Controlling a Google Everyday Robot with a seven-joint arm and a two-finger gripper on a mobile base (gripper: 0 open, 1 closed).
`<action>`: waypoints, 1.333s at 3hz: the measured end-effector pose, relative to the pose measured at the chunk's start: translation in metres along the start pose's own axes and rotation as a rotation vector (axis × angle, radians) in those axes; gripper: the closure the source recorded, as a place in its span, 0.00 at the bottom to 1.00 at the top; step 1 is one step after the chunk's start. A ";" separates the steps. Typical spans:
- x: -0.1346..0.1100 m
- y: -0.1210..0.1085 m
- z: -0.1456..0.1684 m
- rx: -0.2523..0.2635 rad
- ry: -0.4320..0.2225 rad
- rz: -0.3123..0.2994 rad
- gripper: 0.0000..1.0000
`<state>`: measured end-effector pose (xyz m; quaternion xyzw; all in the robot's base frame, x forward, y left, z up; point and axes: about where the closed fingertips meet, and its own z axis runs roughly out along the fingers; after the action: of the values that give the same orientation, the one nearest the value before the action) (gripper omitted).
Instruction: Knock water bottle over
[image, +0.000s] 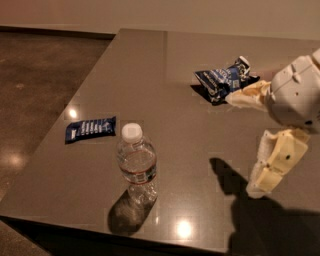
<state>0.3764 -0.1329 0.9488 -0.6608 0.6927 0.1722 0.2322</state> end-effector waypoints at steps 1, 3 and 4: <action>-0.034 0.022 0.019 0.026 -0.079 -0.057 0.00; -0.091 0.033 0.057 0.039 -0.135 -0.077 0.00; -0.119 0.034 0.080 0.015 -0.149 -0.061 0.00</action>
Offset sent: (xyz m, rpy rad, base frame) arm -0.0302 0.1253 -0.0018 0.1582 -0.1030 0.0519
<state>0.3522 0.0127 0.9450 -0.6652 0.6544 0.2083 0.2931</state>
